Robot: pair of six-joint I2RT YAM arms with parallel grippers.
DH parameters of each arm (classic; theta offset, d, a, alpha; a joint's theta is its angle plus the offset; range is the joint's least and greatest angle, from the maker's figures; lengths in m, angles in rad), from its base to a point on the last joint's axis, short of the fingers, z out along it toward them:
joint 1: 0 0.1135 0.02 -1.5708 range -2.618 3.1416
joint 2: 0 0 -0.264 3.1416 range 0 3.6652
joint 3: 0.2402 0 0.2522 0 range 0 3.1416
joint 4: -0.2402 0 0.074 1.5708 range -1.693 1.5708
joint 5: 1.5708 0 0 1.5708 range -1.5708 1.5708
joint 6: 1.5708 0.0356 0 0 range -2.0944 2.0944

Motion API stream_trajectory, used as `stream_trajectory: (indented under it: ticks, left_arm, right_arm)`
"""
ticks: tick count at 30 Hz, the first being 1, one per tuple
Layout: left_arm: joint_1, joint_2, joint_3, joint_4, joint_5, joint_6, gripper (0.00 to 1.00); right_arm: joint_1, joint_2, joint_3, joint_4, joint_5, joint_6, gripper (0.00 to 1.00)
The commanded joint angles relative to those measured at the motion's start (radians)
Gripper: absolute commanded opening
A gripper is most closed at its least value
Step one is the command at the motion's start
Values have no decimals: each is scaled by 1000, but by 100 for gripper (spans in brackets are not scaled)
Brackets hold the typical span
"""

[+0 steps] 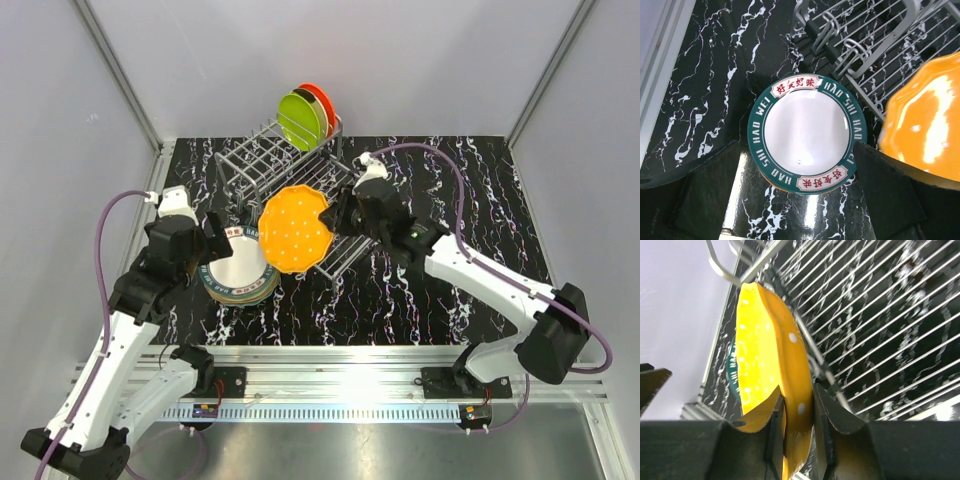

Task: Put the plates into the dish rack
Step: Insert the plate into the dish rack

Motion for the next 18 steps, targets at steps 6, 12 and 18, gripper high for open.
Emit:
stream_trajectory:
  ticks: [6,12,18]
  left_arm:
    - [-1,-31,-52,92,-31,21,99]
    - [-12,-31,-57,97,-22,19,99]
    - [-32,-20,-58,94,-53,13,99]
  right_arm:
    - [-116,-130,145,78,85,-158,0]
    - [-191,-96,220,86,90,-282,0]
    - [-200,-43,282,161,131,-414,0]
